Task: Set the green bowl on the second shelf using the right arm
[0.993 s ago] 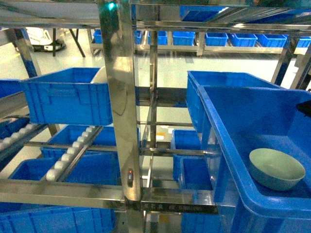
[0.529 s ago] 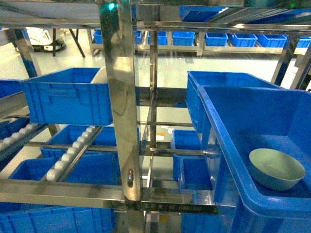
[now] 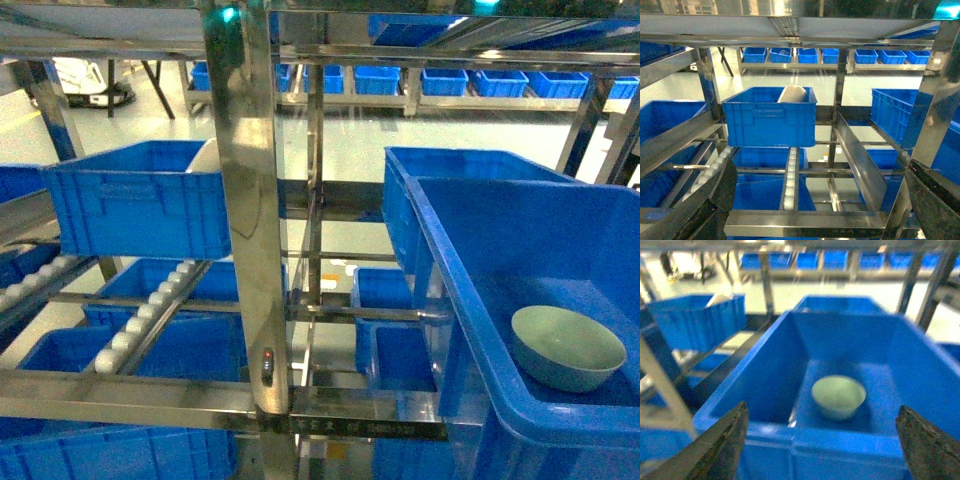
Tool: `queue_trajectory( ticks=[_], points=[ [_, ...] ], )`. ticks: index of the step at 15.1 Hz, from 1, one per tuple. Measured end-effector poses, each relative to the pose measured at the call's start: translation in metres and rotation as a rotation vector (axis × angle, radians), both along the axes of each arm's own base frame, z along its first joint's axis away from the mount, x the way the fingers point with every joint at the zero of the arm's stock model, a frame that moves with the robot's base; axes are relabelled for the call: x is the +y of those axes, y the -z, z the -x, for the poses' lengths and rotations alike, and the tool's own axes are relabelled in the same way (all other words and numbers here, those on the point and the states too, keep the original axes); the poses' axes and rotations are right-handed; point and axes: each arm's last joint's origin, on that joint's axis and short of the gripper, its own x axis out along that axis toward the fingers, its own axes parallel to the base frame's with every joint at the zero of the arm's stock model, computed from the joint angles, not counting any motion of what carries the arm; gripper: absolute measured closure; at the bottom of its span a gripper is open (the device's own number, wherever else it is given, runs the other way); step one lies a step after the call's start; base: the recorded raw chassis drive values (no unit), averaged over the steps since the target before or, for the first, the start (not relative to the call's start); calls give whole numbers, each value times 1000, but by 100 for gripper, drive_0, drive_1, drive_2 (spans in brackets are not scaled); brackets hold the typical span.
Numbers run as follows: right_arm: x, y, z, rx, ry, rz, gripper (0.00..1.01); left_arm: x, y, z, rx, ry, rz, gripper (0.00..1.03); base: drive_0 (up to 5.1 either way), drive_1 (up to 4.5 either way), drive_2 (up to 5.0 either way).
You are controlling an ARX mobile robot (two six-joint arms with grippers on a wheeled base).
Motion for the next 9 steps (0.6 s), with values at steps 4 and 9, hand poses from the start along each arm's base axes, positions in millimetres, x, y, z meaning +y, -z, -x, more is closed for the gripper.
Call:
queue_trajectory(
  ticks=[4,9],
  points=[
    [-3,7,3,-284,177,87,58,0,0,0,2,0,0,5,0,0,0],
    [-3,6,3,-288,177,91,99,0,0,0,2,-2,0,5,0,0,0]
  ],
)
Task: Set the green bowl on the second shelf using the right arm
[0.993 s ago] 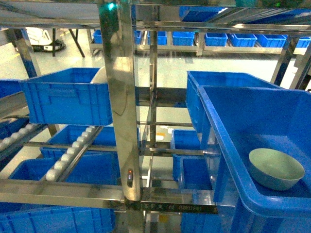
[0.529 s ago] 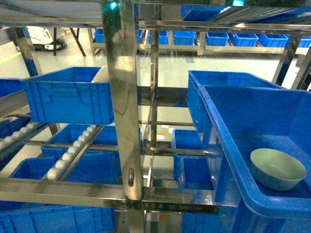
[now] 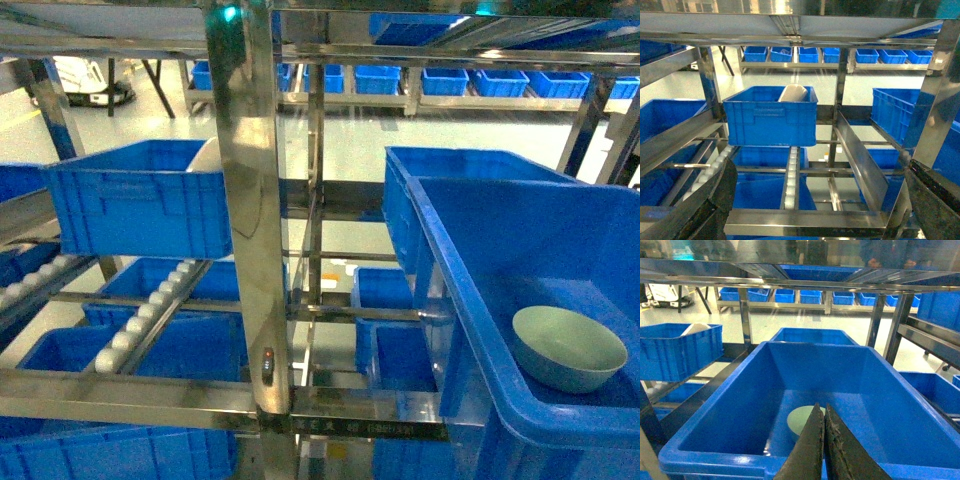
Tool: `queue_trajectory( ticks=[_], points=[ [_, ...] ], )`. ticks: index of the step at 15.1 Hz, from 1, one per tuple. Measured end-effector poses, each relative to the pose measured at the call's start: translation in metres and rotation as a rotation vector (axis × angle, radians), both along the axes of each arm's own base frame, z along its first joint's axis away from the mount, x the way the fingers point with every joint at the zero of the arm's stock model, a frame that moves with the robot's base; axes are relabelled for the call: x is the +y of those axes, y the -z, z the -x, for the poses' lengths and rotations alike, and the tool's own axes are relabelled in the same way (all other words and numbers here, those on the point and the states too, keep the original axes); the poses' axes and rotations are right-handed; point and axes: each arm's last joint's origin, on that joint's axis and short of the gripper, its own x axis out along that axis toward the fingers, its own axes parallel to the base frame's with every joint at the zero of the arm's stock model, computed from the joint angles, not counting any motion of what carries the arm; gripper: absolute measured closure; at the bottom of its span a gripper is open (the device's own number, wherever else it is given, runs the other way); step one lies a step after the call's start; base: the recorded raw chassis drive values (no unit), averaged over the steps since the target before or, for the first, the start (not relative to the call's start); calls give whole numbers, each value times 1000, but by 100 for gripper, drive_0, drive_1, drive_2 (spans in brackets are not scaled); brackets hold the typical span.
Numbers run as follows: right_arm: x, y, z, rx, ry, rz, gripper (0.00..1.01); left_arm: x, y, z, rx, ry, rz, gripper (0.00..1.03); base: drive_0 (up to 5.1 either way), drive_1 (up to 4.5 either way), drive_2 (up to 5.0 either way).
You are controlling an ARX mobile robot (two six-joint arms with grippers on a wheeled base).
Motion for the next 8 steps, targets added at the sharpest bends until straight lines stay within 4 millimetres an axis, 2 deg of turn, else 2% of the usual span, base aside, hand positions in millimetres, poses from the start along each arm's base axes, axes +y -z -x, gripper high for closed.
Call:
queue_trajectory(
  ticks=[3,4,8],
  points=[
    [0,0,0,0,0,0,99,0,0,0,0,0,0,5,0,0,0],
    [0,0,0,0,0,1,89,0,0,0,0,0,0,5,0,0,0],
    [0,0,0,0,0,1,35,0,0,0,0,0,0,5,0,0,0]
  ],
)
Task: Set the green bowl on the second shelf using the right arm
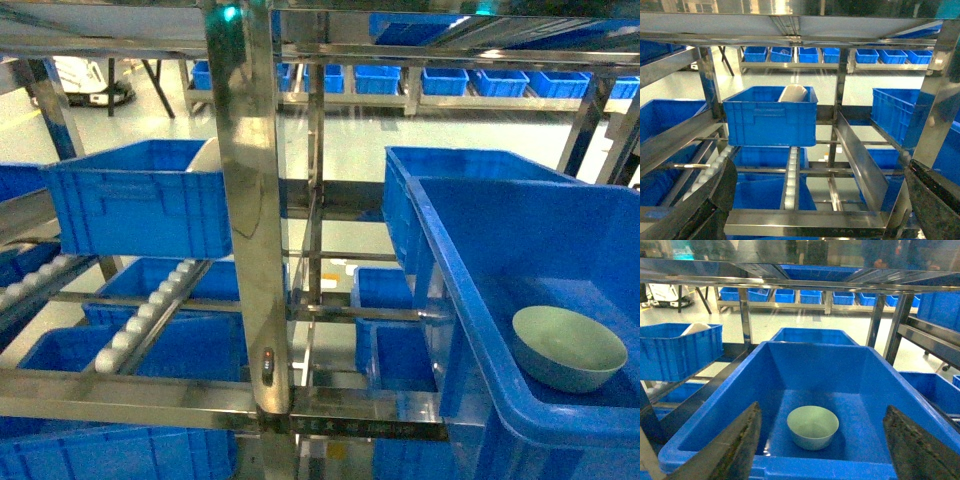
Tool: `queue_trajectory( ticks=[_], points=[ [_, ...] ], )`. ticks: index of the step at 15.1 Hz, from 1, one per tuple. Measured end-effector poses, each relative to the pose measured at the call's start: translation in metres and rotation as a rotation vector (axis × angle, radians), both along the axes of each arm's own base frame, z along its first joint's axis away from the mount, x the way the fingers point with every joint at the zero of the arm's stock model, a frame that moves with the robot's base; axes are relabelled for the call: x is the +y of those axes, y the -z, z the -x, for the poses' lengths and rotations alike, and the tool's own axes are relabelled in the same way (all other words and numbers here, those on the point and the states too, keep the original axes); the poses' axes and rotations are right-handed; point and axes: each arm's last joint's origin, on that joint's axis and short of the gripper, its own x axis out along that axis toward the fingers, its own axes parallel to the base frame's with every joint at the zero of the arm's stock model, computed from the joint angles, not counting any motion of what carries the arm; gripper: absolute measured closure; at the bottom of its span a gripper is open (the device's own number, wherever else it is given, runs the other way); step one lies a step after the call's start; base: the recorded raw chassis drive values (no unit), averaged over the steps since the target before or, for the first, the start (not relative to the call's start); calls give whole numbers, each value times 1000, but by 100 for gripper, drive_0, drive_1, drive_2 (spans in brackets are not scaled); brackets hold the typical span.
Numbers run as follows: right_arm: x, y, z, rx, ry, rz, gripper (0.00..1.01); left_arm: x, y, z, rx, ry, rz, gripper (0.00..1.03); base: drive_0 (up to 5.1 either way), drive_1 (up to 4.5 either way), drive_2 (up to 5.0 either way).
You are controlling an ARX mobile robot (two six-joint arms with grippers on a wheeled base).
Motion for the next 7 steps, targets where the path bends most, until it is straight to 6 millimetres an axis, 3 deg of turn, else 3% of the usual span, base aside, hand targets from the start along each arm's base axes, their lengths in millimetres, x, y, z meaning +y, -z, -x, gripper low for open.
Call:
queue_trajectory(
  ticks=[2,3,7],
  points=[
    [0,0,0,0,0,0,8,0,0,0,0,0,0,5,0,0,0],
    [0,0,0,0,0,0,2,0,0,0,0,0,0,5,0,0,0],
    [0,0,0,0,0,0,3,0,0,0,0,0,0,5,0,0,0]
  ],
)
